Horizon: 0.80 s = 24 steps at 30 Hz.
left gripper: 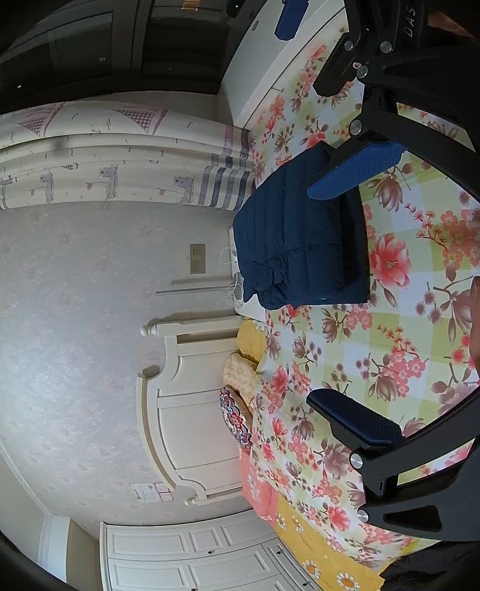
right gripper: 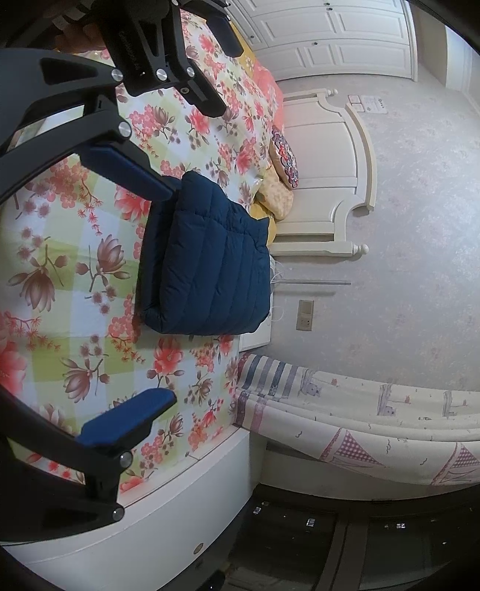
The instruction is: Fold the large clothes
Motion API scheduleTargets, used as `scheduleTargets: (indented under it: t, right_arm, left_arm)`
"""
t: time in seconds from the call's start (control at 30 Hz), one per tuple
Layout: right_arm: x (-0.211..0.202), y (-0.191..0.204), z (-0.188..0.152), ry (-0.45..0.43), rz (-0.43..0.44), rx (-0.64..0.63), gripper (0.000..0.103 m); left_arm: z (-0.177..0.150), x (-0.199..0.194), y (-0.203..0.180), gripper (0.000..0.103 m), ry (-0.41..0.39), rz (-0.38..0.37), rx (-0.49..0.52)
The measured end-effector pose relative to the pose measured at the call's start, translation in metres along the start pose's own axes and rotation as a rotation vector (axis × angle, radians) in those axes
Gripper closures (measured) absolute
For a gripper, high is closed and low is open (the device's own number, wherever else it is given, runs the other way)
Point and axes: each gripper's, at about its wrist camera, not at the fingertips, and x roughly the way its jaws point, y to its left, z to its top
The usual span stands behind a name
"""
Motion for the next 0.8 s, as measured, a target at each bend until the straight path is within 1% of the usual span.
scheduleTargets:
  t: [0.43,0.8]
  right_arm:
    - [-0.0018,0.0006,0.0051,-0.001,0.009,-0.015,0.003]
    - [0.0013,0.0008,0.0011,0.006,0.019,-0.023,0.003]
  left_arm:
    - [0.0038,-0.0053,0.0050,0.004,-0.017,0.003,0.006]
    - [0.0040,-0.0058,0.0065,0.004,-0.027,0.003,0.002]
